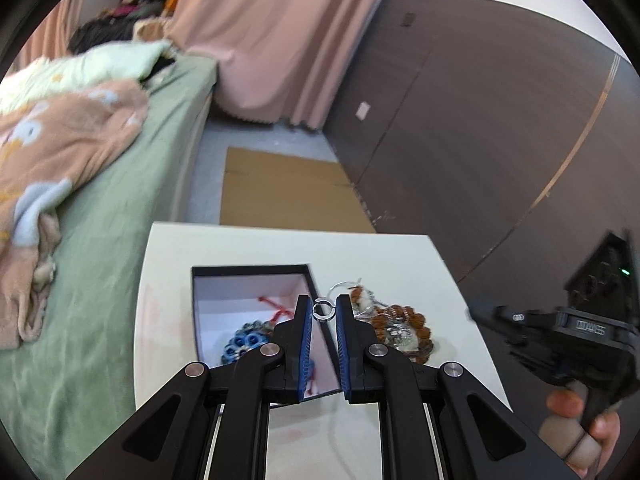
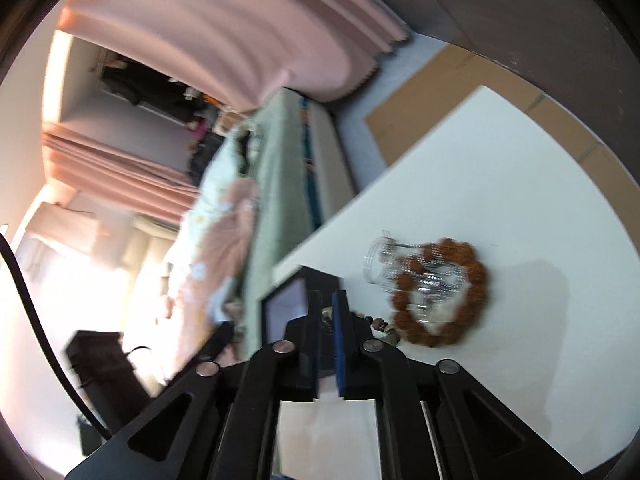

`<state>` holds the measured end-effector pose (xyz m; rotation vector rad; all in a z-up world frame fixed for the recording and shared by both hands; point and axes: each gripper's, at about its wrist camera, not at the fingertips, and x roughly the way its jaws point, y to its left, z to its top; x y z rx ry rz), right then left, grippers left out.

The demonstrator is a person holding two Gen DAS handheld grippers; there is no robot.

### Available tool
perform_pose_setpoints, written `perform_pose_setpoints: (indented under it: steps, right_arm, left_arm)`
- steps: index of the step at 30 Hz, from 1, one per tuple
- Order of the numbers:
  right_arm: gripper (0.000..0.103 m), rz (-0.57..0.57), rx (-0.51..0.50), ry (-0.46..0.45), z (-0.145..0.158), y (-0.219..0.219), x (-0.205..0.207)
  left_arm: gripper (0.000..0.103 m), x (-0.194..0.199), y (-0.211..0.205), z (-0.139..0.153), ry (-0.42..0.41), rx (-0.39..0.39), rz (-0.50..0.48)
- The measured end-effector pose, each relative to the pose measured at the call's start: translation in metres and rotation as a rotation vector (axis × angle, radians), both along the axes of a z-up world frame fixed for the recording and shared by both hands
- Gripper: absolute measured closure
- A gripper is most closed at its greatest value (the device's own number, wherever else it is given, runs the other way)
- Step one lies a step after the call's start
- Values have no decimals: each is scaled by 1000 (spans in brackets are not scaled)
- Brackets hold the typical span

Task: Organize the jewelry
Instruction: 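Carry the silver ring with the left tool over the box and open, then grasp the dark bead bracelet with the right tool and lift it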

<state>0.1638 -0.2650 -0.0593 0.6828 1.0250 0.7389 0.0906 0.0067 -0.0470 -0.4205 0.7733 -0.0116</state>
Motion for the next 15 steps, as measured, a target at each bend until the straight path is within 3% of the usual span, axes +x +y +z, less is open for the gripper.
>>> perform_pose_setpoints:
  steps: [4,5,6,8,9,12,13,15]
  right_arm:
    - [97,18,63,-51,12,13,-4]
    - [97,21,61,-56,13,15,-5]
    - [97,24,50,-58,13,18,-6]
    - [97,28,-16,-45,10,25,-4]
    - [96,32,-65,-22,4,29,-1]
    - [82,63,-235,83,-23,40,10]
    - [71,78,-328,144,-38,45,13]
    - [70,100,-377,201,-56,50,17]
  left_arm:
    - [84,9,18,-13,69,-81,33]
    - [73,9,20,-14,73,-87,41]
    - [53,9,22,-14,74,-89,48]
    - [30,7,27,-12,54,-95,64]
    - [24,6,29,-10,37,-101,71]
    - [24,7,35,-6,19,-117,77]
    - [24,7,37,-6,20,-124,78]
    - [24,9,40,-6,23,-136,85]
